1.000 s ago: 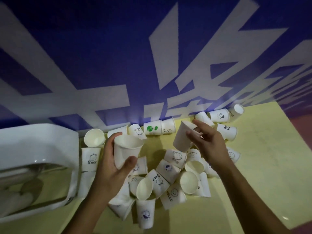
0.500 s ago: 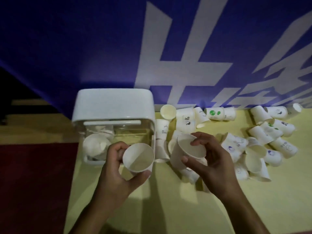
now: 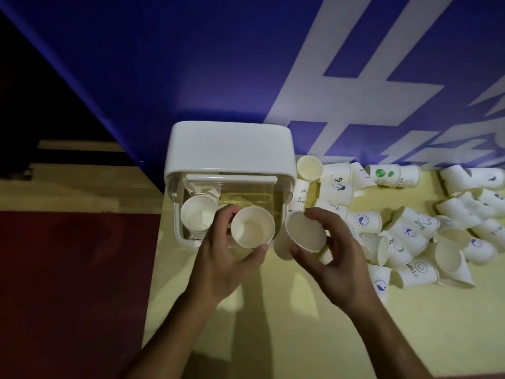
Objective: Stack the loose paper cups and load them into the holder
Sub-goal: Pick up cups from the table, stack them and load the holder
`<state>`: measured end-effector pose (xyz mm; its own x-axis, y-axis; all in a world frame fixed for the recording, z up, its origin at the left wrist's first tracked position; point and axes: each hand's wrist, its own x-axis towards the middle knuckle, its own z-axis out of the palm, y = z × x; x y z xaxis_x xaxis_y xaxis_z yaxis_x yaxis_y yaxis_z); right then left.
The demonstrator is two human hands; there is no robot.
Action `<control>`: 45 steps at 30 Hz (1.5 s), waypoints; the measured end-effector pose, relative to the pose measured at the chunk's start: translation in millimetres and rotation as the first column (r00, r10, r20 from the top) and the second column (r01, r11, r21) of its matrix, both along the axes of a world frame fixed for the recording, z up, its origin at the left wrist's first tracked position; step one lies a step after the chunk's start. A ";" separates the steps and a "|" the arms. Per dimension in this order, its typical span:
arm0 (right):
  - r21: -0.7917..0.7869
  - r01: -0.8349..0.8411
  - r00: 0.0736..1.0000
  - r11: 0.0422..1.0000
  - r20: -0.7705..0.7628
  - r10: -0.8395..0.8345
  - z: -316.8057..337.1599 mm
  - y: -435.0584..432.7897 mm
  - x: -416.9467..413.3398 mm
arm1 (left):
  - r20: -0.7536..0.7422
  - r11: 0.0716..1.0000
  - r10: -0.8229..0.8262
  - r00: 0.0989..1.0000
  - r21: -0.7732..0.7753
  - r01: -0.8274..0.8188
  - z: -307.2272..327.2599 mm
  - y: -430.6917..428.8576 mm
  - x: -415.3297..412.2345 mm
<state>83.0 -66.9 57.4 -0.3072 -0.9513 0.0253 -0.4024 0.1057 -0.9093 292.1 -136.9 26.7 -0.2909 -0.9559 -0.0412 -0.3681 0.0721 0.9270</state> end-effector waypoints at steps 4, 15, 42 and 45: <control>0.005 0.036 0.996 0.999 -0.080 -0.035 -8.9 2.6 -10.6 | 0.111 0.998 0.012 0.994 -0.061 -0.006 -24.5 -17.5 -26.2; -0.043 0.049 0.984 0.998 -0.169 -0.055 -33.5 -10.2 -21.1 | 0.377 0.991 -0.085 0.922 0.128 0.039 -72.2 -39.4 -41.6; 0.036 -0.211 0.929 0.977 -0.304 0.212 -99.3 -51.1 22.1 | 0.209 0.990 0.057 0.976 0.116 -0.083 -62.5 -25.2 -29.6; 0.058 -0.177 0.898 0.982 -0.400 0.186 -107.6 -50.7 20.5 | 0.259 0.998 0.025 0.966 0.051 -0.039 -66.8 -25.5 -28.0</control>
